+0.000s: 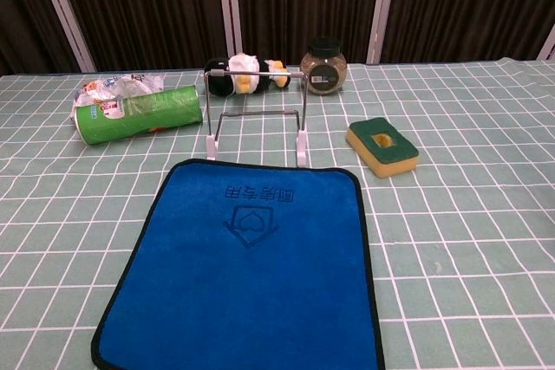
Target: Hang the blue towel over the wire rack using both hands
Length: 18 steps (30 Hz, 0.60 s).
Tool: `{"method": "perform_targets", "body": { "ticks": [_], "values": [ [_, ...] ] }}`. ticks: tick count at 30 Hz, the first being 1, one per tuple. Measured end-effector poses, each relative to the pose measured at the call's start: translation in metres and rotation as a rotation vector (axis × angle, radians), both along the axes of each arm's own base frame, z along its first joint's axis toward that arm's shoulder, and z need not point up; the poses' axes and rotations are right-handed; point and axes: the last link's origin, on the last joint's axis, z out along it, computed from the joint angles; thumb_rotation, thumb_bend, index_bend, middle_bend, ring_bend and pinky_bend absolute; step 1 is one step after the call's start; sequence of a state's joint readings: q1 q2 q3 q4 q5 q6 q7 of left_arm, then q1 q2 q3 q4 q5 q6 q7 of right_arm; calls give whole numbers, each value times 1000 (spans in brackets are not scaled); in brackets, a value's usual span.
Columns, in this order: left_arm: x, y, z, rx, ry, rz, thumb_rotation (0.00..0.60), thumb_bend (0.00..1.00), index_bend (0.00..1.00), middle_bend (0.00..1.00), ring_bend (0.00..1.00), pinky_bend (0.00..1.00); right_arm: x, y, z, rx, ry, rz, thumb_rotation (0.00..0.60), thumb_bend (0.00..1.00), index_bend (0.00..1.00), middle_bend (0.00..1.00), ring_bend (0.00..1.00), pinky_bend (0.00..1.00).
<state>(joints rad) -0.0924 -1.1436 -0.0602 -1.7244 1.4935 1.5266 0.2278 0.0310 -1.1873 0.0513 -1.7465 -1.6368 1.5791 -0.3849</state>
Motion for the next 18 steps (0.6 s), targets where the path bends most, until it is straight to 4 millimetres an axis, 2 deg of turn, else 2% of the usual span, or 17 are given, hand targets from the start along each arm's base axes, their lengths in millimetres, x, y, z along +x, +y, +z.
{"method": "perform_targets", "body": {
  "ticks": [8,14,18],
  "values": [
    [1,1,-2,-7,-4,-2,600,2,0,0,0,0,-2,0,-5,28,-3,-15,600,0,0,0,0,0],
    [4,2,-2,-7,-14,-2,600,2,0,0,0,0,5,-11,-27,172,19,36,600,0,0,0,0,0],
    [5,5,-3,-9,-11,0,600,3,0,0,0,0,21,-33,-51,322,41,148,600,0,0,0,0,0]
  ]
}}
